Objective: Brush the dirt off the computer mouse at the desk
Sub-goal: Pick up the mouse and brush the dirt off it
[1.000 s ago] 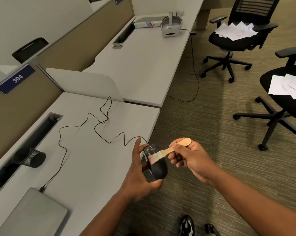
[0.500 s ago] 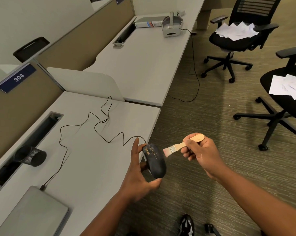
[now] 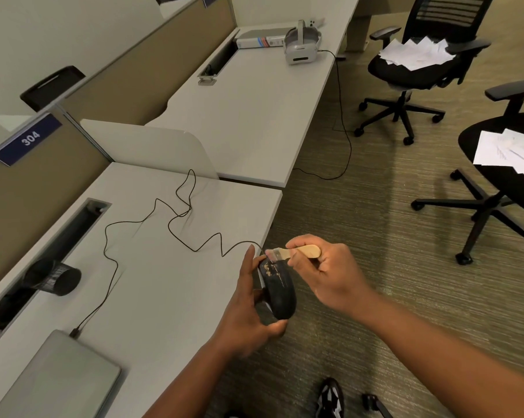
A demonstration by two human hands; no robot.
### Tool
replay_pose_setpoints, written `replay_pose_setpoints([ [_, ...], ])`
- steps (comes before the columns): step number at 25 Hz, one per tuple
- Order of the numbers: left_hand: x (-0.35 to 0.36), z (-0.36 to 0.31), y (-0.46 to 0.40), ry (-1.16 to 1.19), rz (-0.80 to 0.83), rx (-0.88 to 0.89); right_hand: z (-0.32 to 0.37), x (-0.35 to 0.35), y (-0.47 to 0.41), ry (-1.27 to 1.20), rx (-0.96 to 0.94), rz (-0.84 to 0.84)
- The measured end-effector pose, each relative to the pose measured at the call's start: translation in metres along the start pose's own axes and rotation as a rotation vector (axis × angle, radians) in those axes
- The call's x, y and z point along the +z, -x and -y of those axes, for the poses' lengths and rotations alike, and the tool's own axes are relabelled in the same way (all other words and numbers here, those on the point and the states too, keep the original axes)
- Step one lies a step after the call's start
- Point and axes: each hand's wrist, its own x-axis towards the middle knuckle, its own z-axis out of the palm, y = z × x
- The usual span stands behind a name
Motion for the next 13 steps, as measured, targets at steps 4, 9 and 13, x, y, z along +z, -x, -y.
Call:
replay_pose_setpoints([
  [4, -0.001, -0.002, -0.002, -0.042, -0.026, -0.026, 0.005, 0.004, -0.001, 0.122, 0.013, 0.058],
  [9, 0.001, -0.001, -0.003, -0.073, -0.036, -0.041, 0.011, 0.001, -0.004, 0.165, 0.042, 0.116],
  [13, 0.001, -0.001, -0.006, -0.067, -0.062, -0.054, 0.012, -0.003, -0.001, 0.157, 0.077, 0.158],
])
